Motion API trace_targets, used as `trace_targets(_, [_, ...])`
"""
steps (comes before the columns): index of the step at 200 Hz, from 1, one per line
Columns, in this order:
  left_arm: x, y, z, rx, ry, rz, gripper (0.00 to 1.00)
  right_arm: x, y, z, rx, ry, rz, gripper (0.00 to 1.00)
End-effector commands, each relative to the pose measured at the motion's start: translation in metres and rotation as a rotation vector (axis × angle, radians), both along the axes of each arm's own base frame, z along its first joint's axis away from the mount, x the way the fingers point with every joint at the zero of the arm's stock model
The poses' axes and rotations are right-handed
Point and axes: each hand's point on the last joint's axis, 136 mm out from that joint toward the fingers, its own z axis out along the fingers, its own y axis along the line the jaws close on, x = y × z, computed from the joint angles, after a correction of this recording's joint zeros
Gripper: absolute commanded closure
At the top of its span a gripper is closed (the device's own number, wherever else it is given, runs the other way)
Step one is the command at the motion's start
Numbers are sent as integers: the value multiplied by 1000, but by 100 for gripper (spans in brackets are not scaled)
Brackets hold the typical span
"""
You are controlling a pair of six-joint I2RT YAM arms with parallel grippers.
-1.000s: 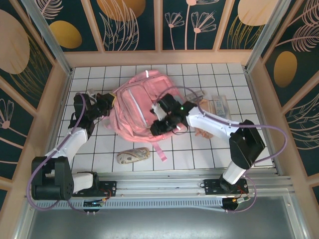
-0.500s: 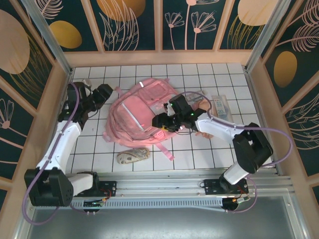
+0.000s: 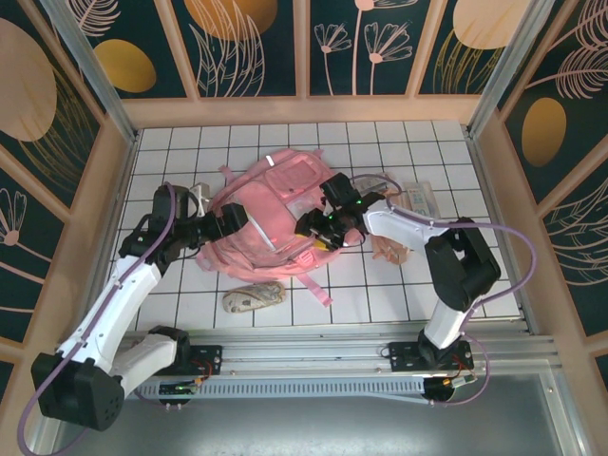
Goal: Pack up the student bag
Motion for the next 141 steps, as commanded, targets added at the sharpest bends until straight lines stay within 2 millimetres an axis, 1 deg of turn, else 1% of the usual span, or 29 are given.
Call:
trace_targets(1, [-5,-13,13,-85,-40,-51,1,10,-12,-16,-75,36,-79,39])
trace_targets(13, [-6,-17,14,-101,-43,-68,1,17,-6,-19,-67,46,-87,39])
trace_targets(28, [-6,-15,16,-76,-53,-74,1,16,-3,-16,-74,70,-93,38])
trace_targets(40, [-5,-9,16,-27,-54,-57,1,12,-10,-12,-95,69,-119,38])
trace_targets(48, [-5,-3,13,9,-41,-40,1,7,-19,-10,-109,80,-143,38])
trace_targets(60, [-6,-2,11,31,-35,-51,1,0,-30,-9,-124,83,-173,38])
trace_targets(69, [-6,-1,8,35,-35,-45,1,-6,-37,-11,-133,91,-191,38])
trace_targets(80, [-5,-1,5,27,-34,-41,1,-8,-42,-17,-145,99,-209,38])
trace_targets(94, [-5,-4,-1,2,-21,-33,1,-3,-40,-22,-140,94,-223,38])
trace_targets(109, [-4,-3,-9,-13,10,-13,1,6,-32,-25,-130,89,-225,38])
trace_targets(129, [-4,-5,-7,-11,-8,-30,1,24,-23,-25,-120,54,-244,38])
trace_targets(141, [-4,-5,-2,-4,-46,-40,1,35,-15,-27,-109,43,-247,39])
